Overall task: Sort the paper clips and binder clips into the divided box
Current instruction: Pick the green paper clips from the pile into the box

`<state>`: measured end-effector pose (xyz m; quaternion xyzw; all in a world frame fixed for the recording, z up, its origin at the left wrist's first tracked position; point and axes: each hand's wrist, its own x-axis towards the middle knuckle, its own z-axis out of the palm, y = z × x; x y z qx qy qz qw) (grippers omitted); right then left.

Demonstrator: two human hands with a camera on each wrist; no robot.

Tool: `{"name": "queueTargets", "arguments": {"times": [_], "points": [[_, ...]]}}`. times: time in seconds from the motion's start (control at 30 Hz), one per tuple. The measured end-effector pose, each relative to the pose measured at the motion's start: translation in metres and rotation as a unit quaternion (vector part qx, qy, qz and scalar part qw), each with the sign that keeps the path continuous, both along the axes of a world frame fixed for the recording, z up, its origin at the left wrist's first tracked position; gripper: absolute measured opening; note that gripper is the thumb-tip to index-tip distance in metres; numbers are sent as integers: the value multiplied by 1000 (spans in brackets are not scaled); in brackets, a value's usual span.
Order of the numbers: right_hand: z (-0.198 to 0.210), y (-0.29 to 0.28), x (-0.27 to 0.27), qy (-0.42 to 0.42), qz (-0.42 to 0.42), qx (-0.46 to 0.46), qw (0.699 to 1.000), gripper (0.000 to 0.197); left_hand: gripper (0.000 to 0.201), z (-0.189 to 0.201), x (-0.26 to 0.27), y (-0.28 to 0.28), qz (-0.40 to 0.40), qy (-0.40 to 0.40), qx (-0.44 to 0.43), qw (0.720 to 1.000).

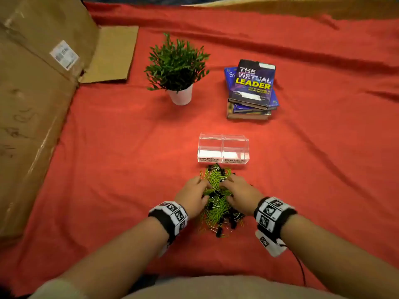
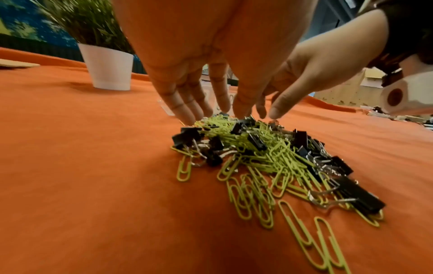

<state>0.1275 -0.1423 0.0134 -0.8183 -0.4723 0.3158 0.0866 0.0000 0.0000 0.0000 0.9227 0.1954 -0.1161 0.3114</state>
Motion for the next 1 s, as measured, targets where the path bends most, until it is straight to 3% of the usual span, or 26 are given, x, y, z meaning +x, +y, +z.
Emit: {"name": "queueTargets", "arguments": {"times": [0.17, 0.4, 0.6, 0.73, 0.83, 1.0], "points": [[-8, 4, 5, -17, -26, 0, 1000, 34, 33, -9, 7, -3, -31, 11, 12, 999], [-12, -10, 24, -28, -107, 33, 993, 20, 13, -17, 3, 22, 12, 18, 52, 998], [-8, -3, -5, -24, -13, 49, 998, 24, 18, -15, 1, 21, 25, -4, 56, 998], [-15, -6, -20, -86, 26, -17, 996, 45, 22, -8, 0, 5, -54, -48, 76, 994], [-18, -10, -21, -87, 19, -9, 996, 44, 31, -11, 4, -2, -107, -24, 80, 991], [-19, -14, -12, -17, -43, 20, 999, 27, 24, -18, 4, 7, -44, 4, 57, 997]]}}
